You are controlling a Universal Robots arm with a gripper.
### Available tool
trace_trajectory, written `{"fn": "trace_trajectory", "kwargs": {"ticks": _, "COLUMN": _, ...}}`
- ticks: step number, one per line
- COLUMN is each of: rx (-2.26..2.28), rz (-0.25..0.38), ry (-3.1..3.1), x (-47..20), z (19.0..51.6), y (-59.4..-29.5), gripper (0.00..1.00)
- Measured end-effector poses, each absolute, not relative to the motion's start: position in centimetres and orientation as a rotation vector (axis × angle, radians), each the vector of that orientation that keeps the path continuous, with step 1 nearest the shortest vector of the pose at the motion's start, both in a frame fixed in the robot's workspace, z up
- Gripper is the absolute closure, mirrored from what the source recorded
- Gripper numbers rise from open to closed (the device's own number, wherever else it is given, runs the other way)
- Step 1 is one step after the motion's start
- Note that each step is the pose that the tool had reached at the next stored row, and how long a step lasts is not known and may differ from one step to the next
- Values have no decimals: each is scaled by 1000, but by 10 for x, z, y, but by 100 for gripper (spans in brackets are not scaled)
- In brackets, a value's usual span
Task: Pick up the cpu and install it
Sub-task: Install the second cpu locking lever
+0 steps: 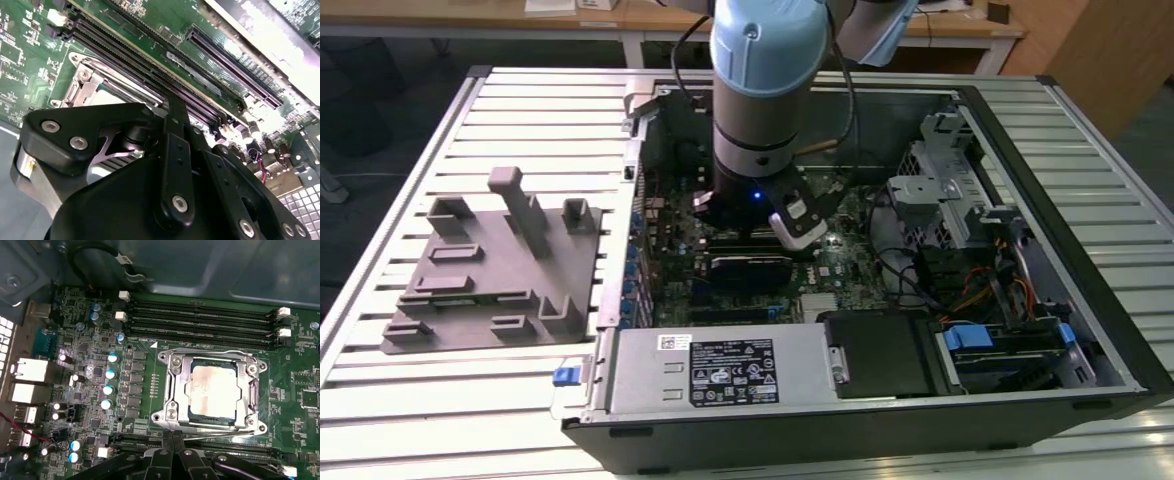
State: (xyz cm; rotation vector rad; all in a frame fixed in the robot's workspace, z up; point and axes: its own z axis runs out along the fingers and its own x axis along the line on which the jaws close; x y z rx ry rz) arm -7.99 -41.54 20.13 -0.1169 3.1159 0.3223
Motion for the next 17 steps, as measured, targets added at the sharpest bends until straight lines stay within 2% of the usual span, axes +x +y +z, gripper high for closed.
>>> {"fn": "trace_trajectory", "kwargs": {"ticks": 17, "rx": -116, "rz": 461, "ry": 3095, "x": -85, "z": 191, "y": -417, "gripper": 89}}
